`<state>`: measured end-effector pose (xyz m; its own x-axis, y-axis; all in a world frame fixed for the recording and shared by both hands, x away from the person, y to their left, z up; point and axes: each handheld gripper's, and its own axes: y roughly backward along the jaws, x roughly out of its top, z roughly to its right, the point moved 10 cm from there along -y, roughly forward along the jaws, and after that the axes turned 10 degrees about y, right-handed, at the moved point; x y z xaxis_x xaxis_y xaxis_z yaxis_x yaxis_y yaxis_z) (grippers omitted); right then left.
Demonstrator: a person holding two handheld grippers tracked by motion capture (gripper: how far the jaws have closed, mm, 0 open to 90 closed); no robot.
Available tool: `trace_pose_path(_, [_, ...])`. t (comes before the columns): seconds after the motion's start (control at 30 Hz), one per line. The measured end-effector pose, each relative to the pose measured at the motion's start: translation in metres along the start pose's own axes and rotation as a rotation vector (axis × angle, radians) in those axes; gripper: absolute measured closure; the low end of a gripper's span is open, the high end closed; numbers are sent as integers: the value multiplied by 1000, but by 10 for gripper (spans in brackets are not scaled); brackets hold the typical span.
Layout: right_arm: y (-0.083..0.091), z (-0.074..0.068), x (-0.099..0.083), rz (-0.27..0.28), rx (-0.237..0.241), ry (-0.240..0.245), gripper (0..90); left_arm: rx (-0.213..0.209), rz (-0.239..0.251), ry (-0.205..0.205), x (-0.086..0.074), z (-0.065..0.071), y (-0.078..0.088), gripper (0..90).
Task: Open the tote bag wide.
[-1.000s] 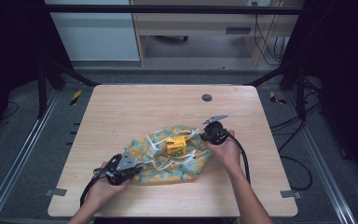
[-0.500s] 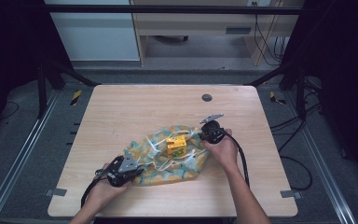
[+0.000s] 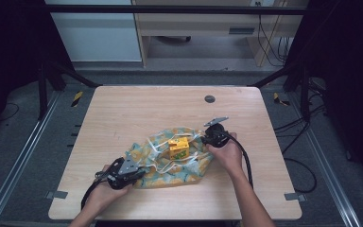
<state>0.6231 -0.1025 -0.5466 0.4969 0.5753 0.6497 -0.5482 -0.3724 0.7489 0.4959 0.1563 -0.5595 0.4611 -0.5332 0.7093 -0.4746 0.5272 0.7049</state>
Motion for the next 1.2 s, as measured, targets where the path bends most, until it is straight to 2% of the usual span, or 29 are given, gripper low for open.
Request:
trace_pose_path(0.07, [7,1,2,14,-22,-2,637,-3,33,-2,4,-1,5,701])
trace_pose_path(0.17, [18,4,6,35,-60,1,520,-7,70,21,8,-1,14,610])
trace_pose_path(0.23, [27,4,11,70,-58,-14,471,-16,93,23,11,0,19,562])
trace_pose_path(0.3, [37,3,15,92,-60,-10,405,-23,112,19,13,3,25,520])
trace_pose_path(0.4, [51,-3,22,126,-51,-7,356,-25,137,24,16,5,32,467])
trace_pose_path(0.53, [69,-9,25,158,-55,3,328,-44,144,31,17,7,41,427])
trace_pose_path(0.77, [90,-19,16,184,-53,13,322,-63,161,50,16,5,57,396])
trace_pose_path(0.93, [102,-27,8,203,-51,28,320,-59,205,77,17,3,72,387])
trace_pose_path(1.07, [107,-37,-1,219,-37,21,320,-21,252,111,33,-9,81,398])
trace_pose_path(1.13, [107,-43,-7,217,-28,26,316,-8,259,122,42,-14,81,409])
trace_pose_path(1.2, [107,-49,-11,216,-22,33,314,11,247,114,51,-20,75,419])
